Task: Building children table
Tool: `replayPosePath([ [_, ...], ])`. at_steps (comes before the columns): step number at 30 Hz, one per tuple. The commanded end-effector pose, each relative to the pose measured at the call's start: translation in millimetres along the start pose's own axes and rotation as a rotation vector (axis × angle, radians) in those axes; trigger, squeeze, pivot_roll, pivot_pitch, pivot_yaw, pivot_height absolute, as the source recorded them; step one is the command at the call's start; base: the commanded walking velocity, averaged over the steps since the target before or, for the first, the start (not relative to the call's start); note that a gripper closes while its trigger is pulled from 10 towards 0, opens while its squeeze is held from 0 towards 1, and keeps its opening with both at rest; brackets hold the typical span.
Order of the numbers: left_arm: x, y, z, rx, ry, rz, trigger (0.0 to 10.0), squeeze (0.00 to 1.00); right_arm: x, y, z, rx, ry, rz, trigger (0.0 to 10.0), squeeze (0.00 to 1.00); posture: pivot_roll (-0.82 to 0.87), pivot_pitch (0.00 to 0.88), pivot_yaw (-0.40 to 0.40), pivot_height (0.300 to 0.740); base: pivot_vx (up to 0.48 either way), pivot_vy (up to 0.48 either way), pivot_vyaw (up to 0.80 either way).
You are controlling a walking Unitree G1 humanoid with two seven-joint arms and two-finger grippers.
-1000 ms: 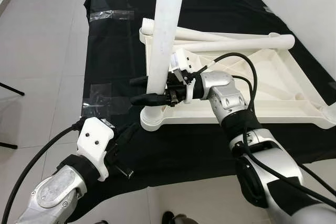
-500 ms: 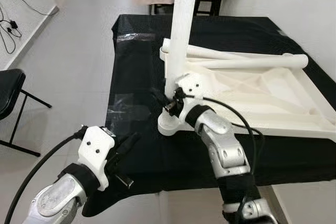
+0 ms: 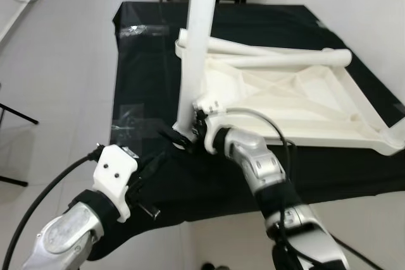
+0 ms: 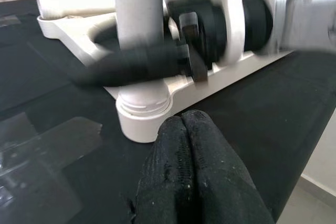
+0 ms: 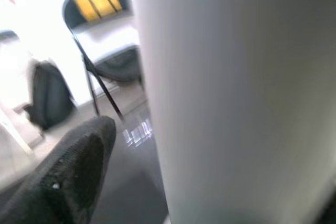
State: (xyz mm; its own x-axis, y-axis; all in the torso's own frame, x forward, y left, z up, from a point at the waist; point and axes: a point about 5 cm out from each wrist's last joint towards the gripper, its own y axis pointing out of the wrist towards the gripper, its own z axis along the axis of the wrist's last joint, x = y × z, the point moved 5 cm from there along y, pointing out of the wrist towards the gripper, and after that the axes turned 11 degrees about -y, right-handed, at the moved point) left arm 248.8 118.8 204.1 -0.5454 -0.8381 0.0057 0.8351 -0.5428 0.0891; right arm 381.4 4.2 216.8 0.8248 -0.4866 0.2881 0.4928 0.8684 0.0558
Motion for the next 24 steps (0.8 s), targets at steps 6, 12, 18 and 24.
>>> replayPosePath([
  [6, 3.6, -0.8, -2, -0.006, -0.009, -0.012, 10.0, 0.0, 3.7, 5.0, 6, -0.005, -0.011, 0.058, 10.0, 0.0, 0.15, 0.222, -0.151, 0.74, 0.0, 0.0, 0.0],
  [12, 4.0, -0.8, -2, -0.009, -0.003, -0.011, 10.0, 0.0, 3.6, 7.2, 15, 0.023, -0.037, 0.222, 8.9, 0.0, 0.16, 0.228, -0.154, 0.74, 0.0, 0.0, 0.0],
  [18, 5.7, -0.9, -2, -0.016, 0.001, -0.017, 10.0, 0.0, 14.3, 9.4, 22, 0.007, -0.077, 0.247, 0.0, 0.0, 0.17, 0.231, -0.154, 0.74, 0.0, 0.0, 0.0],
  [24, 5.9, -1.3, -3, -0.018, 0.001, -0.017, 10.0, 0.0, 16.4, 3.5, 16, -0.006, -0.073, 0.252, 0.0, 0.0, 0.16, 0.235, -0.149, 0.74, 0.0, 0.0, 0.0],
])
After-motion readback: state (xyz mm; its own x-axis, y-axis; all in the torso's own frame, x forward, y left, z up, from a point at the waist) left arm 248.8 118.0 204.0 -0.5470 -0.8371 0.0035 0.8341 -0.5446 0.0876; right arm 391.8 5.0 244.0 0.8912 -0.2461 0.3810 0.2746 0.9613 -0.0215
